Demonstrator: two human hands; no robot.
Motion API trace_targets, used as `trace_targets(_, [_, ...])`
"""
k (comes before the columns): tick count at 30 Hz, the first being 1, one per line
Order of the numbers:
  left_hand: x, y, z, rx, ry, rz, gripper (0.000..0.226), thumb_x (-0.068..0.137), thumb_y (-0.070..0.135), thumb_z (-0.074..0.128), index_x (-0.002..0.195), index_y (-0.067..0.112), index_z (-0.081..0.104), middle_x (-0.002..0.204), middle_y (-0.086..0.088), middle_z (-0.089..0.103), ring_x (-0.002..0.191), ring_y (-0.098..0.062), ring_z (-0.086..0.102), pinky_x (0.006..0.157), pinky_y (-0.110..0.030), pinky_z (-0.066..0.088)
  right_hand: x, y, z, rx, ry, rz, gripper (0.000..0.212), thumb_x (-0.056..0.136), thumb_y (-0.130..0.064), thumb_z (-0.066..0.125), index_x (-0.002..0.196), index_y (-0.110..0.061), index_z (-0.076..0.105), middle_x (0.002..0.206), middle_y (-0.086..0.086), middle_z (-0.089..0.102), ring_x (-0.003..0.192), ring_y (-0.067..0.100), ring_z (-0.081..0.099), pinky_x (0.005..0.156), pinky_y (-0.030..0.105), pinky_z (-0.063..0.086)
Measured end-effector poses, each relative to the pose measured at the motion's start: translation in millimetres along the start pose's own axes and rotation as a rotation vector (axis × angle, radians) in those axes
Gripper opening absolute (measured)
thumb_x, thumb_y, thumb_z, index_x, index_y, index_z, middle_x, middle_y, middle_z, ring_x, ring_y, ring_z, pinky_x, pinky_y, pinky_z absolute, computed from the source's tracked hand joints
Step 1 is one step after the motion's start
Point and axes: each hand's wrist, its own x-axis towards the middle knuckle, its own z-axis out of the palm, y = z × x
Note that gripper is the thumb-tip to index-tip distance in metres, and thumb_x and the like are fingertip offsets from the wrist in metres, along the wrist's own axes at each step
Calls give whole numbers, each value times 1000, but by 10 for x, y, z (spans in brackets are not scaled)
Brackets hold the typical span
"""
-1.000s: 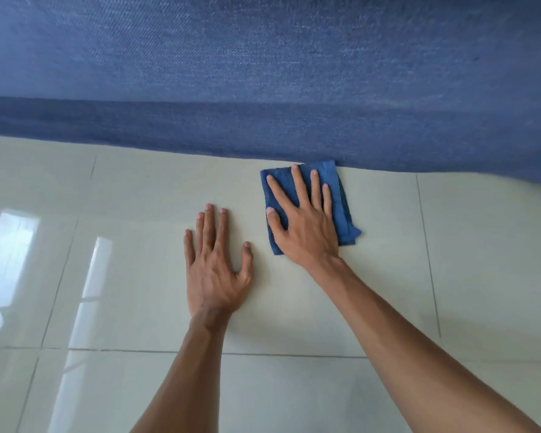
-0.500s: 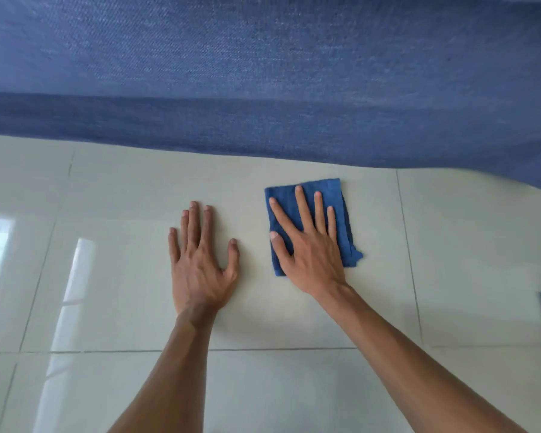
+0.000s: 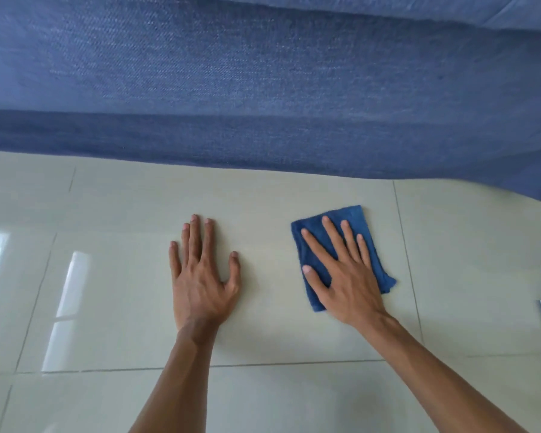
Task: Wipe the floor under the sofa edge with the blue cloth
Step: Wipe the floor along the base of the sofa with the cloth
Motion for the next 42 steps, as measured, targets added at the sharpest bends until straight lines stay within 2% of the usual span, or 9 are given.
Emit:
trace_targets(5, [7,2,10,-2,18,13,74,95,50,36,159,19,18,168,-3,8,156,-20,6,127,-43,5,815,-234,-35,95,57,456,66,98,-58,23,161,-41,11,172,4,2,157,37,-3,126,59,1])
trace_targets(10, [4,17,-10,-6,10,8,74,94,50,36,159,18,17,168,-2,7,156,-19,6,127,-44,7,-72,-73,-38,16,18,37,63,102,-59,27,160,-42,12,172,-1,3,159,26,-3,128,51,6])
trace_targets(13, [6,21,-1,3,12,5,75,94,51,37,159,19,17,168,-1,7,156,-19,6,127,-43,7,148,264,-76,11,54,212,65,98,-63,26,159,-42,19,172,0,10,158,29,7,127,52,9])
trace_targets(16, [18,5,21,18,21,14,74,94,50,37,159,19,18,168,-2,8,156,-19,7,127,-42,6,754,-101,-60,72,80,463,66,97,-58,20,161,-38,17,172,4,10,157,39,5,125,60,6])
trace_targets(21, [-4,18,6,18,21,6,74,94,50,37,159,18,18,168,-2,8,156,-20,7,127,-45,8,-76,-41,-42,13,-9,2,62,103,-59,22,161,-42,8,172,-3,1,159,29,-4,127,55,7])
trace_targets(27, [32,22,23,32,28,8,73,95,50,37,158,18,20,168,-3,12,156,-21,9,127,-44,8,662,-71,-4,46,88,412,70,96,-62,22,161,-37,16,171,7,11,157,40,6,125,60,7])
trace_targets(32, [4,6,13,27,32,11,73,94,50,37,158,18,21,168,-3,12,156,-21,9,127,-45,10,-46,-1,-24,-13,-17,60,67,100,-65,22,161,-41,10,172,0,2,159,31,-1,126,57,11])
trace_targets(38, [31,38,30,39,45,8,73,94,48,39,157,17,23,167,-3,15,155,-21,11,127,-43,9,784,1,-35,53,67,340,71,93,-63,30,160,-41,16,172,6,8,157,41,4,124,62,6])
trace_targets(42, [0,32,17,31,37,6,73,94,49,38,158,18,22,168,-2,14,156,-20,10,127,-43,9,462,-331,5,33,42,101,67,98,-60,33,160,-42,14,172,3,5,158,37,0,126,59,6])
